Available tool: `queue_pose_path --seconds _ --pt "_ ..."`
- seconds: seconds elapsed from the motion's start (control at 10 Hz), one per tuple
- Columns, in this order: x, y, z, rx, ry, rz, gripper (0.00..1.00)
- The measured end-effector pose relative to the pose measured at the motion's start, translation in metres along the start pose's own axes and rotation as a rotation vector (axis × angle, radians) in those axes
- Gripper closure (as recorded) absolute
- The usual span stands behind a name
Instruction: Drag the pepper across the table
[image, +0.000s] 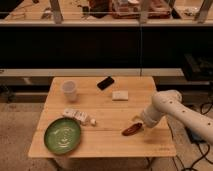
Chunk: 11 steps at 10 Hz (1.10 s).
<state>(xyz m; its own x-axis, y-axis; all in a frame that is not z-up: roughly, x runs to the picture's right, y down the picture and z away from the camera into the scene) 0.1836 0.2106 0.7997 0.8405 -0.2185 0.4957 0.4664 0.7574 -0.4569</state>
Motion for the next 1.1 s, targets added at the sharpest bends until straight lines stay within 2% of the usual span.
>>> queue_pose_path --seconds 0.1,0.3,0.6,0.8,1.1 --pt "-0.008 -0.007 0.007 0.007 0.01 -0.013 0.35" --pt "-0.007 -0.01 0.009 0.017 0.023 -0.014 0.35" --pt "0.022 -0.005 0.004 0.032 0.038 0.002 0.35" --pt "0.037 0.002 0.005 0.028 0.02 0.023 0.35" --pt "0.036 0.002 0.014 0.015 -0.009 0.02 0.35"
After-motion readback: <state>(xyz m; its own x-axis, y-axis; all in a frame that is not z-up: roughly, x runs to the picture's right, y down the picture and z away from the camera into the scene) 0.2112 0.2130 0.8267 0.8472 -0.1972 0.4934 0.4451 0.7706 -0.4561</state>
